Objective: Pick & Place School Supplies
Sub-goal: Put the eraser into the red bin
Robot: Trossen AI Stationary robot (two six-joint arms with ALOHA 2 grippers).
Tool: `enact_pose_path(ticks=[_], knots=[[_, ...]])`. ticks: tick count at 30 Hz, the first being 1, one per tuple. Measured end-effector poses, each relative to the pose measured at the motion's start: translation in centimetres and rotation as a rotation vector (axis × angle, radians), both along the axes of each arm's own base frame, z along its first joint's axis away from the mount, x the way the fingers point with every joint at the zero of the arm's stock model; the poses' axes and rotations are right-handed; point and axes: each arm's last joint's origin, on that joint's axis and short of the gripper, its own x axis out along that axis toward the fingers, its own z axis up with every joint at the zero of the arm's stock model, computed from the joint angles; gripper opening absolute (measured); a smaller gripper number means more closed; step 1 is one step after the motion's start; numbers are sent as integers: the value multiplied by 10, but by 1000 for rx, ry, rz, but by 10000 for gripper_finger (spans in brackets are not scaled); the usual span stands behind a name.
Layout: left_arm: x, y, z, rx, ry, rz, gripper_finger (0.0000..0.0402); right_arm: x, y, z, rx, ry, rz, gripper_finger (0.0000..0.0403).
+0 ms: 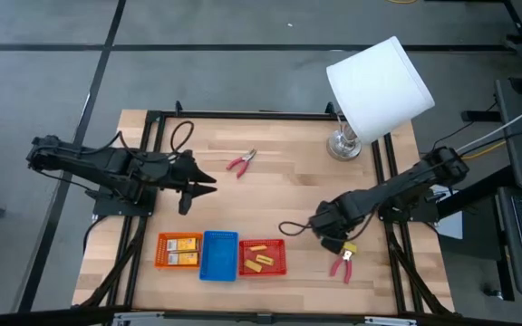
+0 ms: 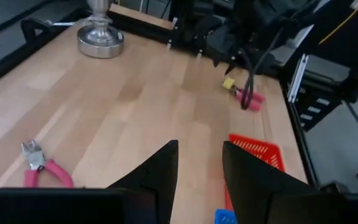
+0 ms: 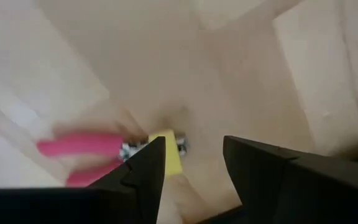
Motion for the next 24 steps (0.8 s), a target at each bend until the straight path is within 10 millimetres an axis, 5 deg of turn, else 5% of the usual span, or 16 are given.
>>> enact_pose_path(ticks=[9,18,24], knots=[[5,0,2,-81,-36,47,121,-18,26,1,-29,-31,194,187],[6,2,4,-32,-65,126,121,-36,69,3,17,-135,49,225],[4,3,5,14,-66,103,121,-43,69,0,14,-72,5,237]])
